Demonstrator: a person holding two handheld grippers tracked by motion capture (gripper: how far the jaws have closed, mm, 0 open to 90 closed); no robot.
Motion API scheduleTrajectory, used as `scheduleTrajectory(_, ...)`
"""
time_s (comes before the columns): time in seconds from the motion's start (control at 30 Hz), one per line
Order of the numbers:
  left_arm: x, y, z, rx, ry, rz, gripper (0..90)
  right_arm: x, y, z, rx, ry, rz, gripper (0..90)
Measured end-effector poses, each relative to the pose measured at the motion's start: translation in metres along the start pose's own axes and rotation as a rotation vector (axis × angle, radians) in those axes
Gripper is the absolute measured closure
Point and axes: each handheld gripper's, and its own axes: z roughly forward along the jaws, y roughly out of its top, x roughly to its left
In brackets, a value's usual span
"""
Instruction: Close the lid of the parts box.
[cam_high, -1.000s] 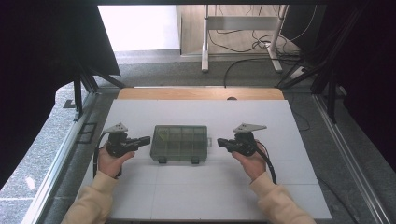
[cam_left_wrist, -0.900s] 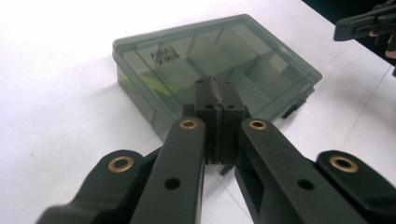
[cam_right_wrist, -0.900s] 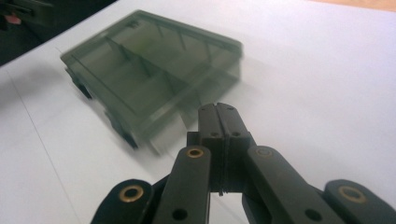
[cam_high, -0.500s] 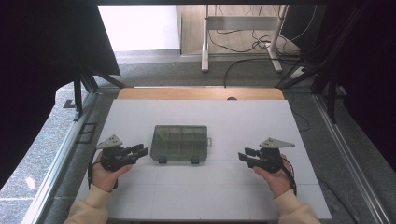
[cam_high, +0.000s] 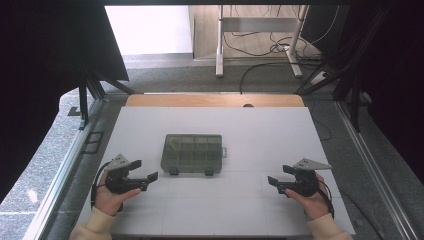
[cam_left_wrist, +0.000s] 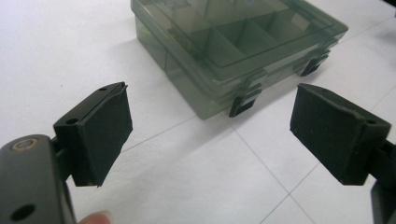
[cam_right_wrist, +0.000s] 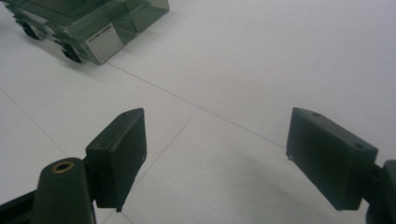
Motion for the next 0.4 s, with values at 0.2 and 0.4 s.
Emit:
scheduleTrajectory(0.2,-0.0011,-0.0003,0.0023,0.006,0.003,0.016,13.0,-0.0012,0.0000,0.0014,-0.001,-0.009,-0.009,19.4)
scheduleTrajectory(0.4,-0.0008,-0.0005,0.0029,0.005,0.010,0.020,13.0,0.0002,0.0002,0.0013,-0.013,-0.004,-0.023,19.1)
